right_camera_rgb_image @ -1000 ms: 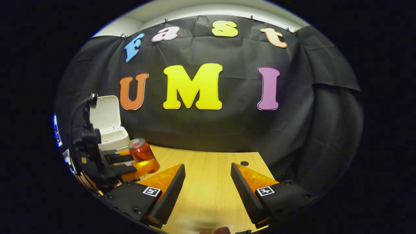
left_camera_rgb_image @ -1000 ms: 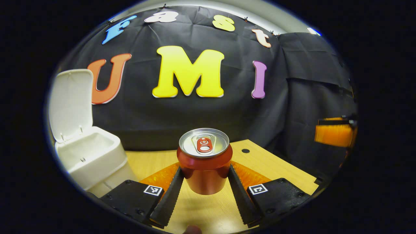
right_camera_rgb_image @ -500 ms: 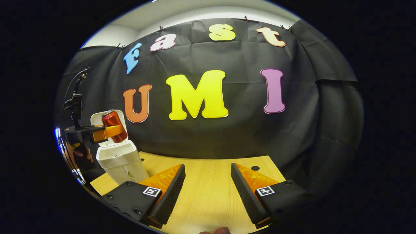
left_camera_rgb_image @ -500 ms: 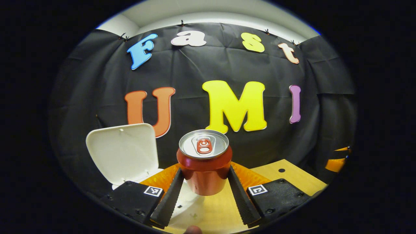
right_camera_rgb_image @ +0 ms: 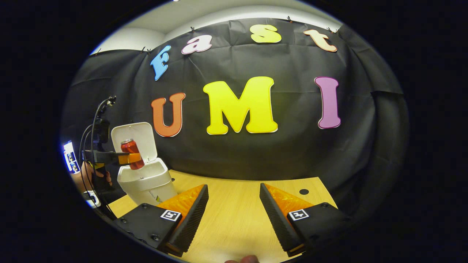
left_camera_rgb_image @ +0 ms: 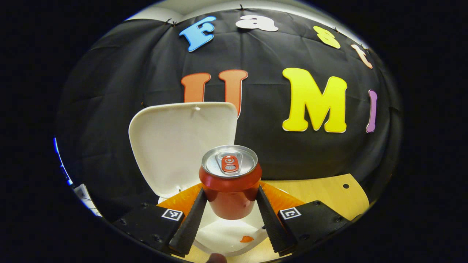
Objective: Press the lid of the desktop garbage bin to open it, pick up the crumpled paper on the desktop and throw it into the bin, then pick up the pop can on the desktop and drop it into the bin, and finally close the garbage bin lid.
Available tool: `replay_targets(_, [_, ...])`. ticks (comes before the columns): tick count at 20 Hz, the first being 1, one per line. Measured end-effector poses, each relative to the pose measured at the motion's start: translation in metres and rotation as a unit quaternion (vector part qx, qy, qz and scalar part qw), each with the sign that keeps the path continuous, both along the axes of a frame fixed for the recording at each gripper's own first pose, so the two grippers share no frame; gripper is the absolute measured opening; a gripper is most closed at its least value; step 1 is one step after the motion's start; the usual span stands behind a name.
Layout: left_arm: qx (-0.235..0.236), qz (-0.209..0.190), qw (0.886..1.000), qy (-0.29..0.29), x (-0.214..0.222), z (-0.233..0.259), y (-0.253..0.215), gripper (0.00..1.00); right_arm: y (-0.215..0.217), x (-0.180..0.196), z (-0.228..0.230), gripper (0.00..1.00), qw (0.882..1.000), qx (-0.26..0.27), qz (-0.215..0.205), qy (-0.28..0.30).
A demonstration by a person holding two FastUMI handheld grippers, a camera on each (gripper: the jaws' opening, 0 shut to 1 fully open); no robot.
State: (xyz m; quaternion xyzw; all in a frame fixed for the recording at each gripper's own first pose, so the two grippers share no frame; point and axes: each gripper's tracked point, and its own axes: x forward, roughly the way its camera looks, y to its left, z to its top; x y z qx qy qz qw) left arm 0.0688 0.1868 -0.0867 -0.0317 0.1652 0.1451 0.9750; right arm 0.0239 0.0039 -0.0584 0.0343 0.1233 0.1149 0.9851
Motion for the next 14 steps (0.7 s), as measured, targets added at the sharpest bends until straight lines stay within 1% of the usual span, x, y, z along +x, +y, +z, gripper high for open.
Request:
replay_targets(2, [-0.015, 0.013, 1.0, 0.015, -0.001, -0.012, 0.006, 0.81, 0.006, 0.001, -0.003, 0.9, 1.0, 0.0, 0.003, 0.005])
replay_targets(4, [-0.024, 0.016, 0.999, 0.016, -0.002, -0.016, 0.005, 0.83, 0.009, 0.001, -0.006, 0.9, 1.0, -0.003, 0.005, 0.007])
replay_targets(11, [-0.007, 0.021, 1.0, 0.017, -0.008, -0.009, 0.0, 0.87, 0.019, 0.002, -0.009, 0.9, 1.0, -0.002, 0.014, 0.011])
replay_targets(14, [0.002, 0.037, 0.999, 0.007, -0.014, 0.004, -0.006, 0.88, 0.018, -0.001, -0.008, 0.9, 1.0, -0.004, 0.02, 0.01])
